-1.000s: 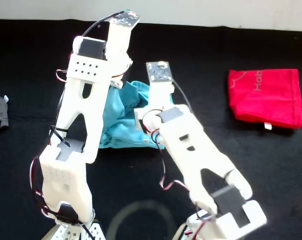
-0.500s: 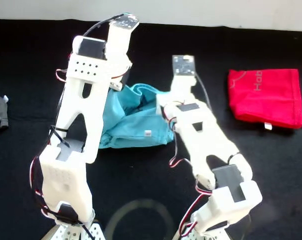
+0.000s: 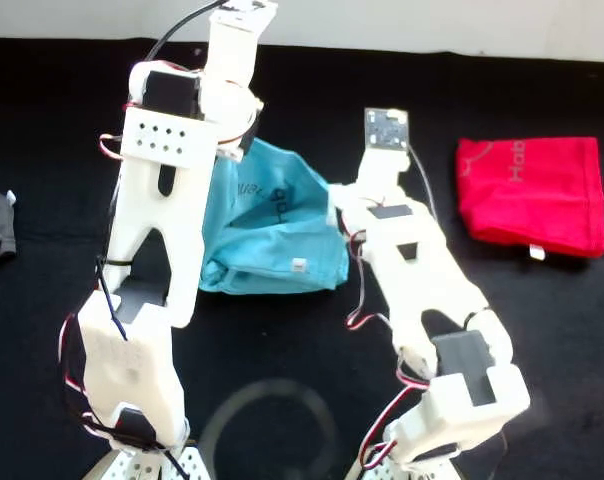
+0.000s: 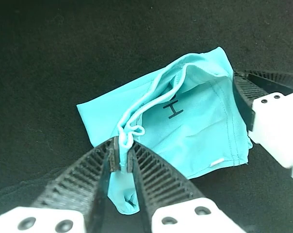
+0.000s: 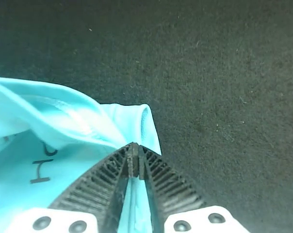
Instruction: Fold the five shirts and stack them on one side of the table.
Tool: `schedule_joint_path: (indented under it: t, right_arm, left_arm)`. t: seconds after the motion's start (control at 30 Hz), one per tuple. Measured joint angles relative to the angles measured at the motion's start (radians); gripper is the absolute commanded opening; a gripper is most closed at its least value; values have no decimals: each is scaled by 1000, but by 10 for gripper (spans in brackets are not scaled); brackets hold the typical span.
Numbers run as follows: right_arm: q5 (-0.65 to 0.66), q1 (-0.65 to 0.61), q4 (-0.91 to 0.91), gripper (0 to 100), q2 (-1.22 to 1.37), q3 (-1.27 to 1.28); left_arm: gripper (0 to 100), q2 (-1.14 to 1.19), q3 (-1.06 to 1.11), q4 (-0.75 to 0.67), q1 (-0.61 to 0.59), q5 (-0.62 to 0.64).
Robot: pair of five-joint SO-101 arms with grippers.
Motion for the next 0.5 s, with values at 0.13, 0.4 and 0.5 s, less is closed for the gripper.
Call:
schedule_joint_path:
  t: [0.13, 0.4, 0.5]
  right_arm:
    - [-57, -38, 84, 13, -137, 0]
    - [-120, -201, 60, 13, -121, -6]
    - [-123, -207, -21, 13, -2, -31]
  left_arm:
    - [9, 0, 0, 0, 0, 0]
    - [9, 0, 0, 0, 0, 0]
    - [9, 0, 0, 0, 0, 0]
